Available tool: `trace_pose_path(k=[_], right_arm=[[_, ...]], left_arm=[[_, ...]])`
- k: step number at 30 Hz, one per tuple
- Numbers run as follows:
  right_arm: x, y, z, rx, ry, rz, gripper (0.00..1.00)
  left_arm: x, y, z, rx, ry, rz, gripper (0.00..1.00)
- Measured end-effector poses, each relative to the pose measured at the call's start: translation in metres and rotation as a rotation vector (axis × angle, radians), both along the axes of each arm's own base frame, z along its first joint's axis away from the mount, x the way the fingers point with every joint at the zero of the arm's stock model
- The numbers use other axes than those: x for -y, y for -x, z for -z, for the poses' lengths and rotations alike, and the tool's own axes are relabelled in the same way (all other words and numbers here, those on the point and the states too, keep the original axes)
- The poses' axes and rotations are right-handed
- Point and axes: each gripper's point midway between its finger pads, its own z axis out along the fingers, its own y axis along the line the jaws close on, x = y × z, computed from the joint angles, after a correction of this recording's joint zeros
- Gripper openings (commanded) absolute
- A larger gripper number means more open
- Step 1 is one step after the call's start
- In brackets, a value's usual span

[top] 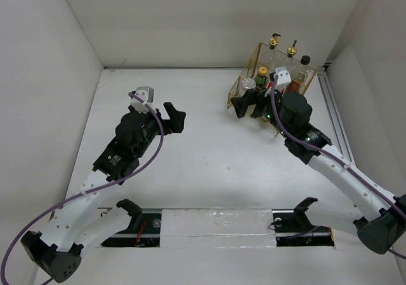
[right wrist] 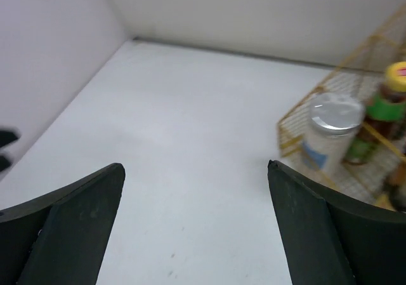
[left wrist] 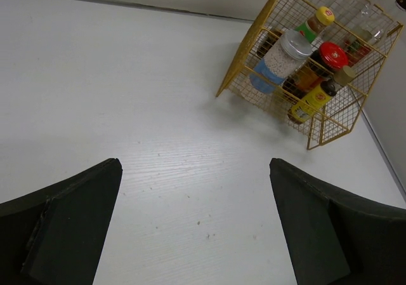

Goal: Organize the condiment bottles

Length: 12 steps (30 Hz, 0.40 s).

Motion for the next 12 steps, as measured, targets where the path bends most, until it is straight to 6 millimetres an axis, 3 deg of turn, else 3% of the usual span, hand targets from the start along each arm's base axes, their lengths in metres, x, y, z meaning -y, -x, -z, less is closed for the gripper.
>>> trace_pose_path(k=[4,8,12], right_arm=[[-0.046,0.037,0.024,-0.027,0.036,-0.266,1.00],[-0.074,0.074,0.051,-0.070,0.078,-0.448,1.00],[-0.086,0.101,0.048,-0.046,0.088,-0.546,1.00]], left_arm=[[0.000,0.000,0.000,0.004,-0.006,0.001,0.99],[0.000,0.000,0.000,0.005,-0.009,0.002,0.99],[0.000,0.000,0.000,0.004,-0.010,0.004,0.99]])
